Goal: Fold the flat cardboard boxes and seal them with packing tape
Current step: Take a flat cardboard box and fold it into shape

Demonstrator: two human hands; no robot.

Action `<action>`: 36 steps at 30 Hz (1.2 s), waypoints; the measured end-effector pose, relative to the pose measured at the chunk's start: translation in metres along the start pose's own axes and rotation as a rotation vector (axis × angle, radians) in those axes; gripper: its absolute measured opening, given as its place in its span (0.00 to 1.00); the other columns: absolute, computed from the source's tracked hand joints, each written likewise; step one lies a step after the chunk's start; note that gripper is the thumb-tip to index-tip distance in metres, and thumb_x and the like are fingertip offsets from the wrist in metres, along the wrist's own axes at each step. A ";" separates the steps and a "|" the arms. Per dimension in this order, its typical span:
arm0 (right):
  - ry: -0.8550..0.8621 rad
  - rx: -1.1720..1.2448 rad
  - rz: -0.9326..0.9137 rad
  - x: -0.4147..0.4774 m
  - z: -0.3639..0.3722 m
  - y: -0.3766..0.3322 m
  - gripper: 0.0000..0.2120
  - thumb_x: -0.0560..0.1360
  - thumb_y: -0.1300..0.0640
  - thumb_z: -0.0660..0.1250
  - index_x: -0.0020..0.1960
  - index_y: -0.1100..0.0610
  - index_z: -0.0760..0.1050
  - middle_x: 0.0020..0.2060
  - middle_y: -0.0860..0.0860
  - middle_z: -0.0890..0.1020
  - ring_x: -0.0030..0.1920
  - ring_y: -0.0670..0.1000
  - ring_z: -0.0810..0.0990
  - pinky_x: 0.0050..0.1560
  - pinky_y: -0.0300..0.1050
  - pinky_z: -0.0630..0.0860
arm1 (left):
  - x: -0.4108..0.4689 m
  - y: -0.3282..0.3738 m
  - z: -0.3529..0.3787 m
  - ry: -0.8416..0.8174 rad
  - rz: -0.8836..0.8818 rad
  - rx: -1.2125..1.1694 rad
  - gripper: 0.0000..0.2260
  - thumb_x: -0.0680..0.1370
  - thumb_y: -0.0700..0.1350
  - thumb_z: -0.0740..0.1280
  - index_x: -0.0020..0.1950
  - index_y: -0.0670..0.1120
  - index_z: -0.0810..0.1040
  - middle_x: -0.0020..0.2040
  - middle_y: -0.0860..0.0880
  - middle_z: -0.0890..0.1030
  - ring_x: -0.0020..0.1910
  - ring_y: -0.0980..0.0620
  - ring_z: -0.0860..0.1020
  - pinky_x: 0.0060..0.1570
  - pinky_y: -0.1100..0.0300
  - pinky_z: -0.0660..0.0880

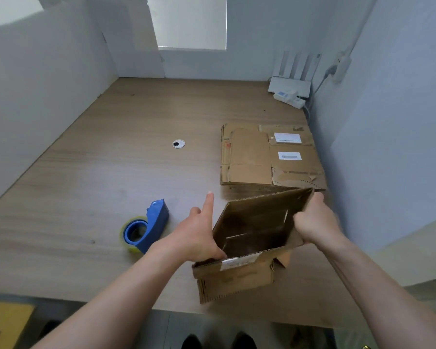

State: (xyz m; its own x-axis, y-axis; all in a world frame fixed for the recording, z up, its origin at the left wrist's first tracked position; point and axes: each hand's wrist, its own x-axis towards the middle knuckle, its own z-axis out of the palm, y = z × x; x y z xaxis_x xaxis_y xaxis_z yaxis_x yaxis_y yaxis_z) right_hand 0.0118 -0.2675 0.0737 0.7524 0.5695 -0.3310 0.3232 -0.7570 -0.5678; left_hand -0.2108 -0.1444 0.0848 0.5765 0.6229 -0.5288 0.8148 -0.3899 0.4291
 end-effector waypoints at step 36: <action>-0.021 -0.351 -0.122 0.004 0.082 0.036 0.68 0.62 0.36 0.79 0.76 0.40 0.26 0.75 0.54 0.66 0.69 0.56 0.73 0.60 0.59 0.77 | 0.090 -0.043 0.068 0.185 -0.029 -0.221 0.66 0.62 0.48 0.84 0.78 0.60 0.32 0.80 0.60 0.41 0.73 0.47 0.67 0.69 0.48 0.71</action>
State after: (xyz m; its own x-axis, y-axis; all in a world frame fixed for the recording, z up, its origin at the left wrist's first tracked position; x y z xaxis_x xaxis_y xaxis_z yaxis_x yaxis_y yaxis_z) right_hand -0.0209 -0.2658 -0.0100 0.6853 0.6659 -0.2948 0.5894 -0.7449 -0.3125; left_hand -0.1895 -0.1183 -0.0311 0.5158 0.7527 -0.4091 0.7858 -0.2255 0.5758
